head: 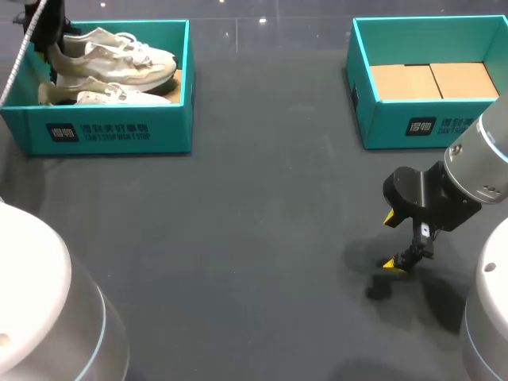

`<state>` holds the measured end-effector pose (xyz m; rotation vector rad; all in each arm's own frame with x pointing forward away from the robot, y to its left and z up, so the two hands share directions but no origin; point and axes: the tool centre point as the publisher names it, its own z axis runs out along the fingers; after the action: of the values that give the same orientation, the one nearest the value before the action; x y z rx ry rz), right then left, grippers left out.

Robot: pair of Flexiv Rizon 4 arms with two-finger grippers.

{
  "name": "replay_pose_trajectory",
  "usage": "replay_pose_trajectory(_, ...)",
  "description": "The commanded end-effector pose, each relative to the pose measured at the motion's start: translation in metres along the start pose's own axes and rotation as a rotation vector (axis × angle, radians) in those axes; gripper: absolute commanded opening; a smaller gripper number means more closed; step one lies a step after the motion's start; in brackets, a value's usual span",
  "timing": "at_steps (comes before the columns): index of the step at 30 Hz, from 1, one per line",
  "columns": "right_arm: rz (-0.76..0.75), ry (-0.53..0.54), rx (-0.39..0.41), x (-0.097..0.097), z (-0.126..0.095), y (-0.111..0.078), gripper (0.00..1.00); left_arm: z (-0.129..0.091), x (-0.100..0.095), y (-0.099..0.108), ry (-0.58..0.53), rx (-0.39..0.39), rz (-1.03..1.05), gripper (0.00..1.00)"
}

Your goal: Take the shoe out of the shoebox, open the shoe tongue, remove and reinsert the insole, then place the shoe into the shoebox

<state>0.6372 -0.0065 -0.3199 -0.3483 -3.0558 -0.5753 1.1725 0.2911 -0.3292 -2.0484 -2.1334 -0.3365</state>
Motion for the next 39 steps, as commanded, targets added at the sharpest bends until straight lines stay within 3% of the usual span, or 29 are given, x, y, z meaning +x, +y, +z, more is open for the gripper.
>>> replay_pose_trajectory(1, -0.001, -0.002, -0.001, 0.002, 0.0, -0.001, 1.0, 0.004, 0.0, 0.009, -0.001, 0.009, 0.002, 0.0)
replay_pose_trajectory(17, -0.001, -0.002, -0.001, 0.002, 0.0, -0.001, 1.0, 0.026, -0.002, 0.018, -0.023, 0.018, 0.019, 0.0)
replay_pose_trajectory(39, -0.001, -0.002, -0.001, 0.002, 0.0, -0.001, 1.0, 0.039, -0.013, 0.021, -0.071, 0.039, 0.043, 0.0)
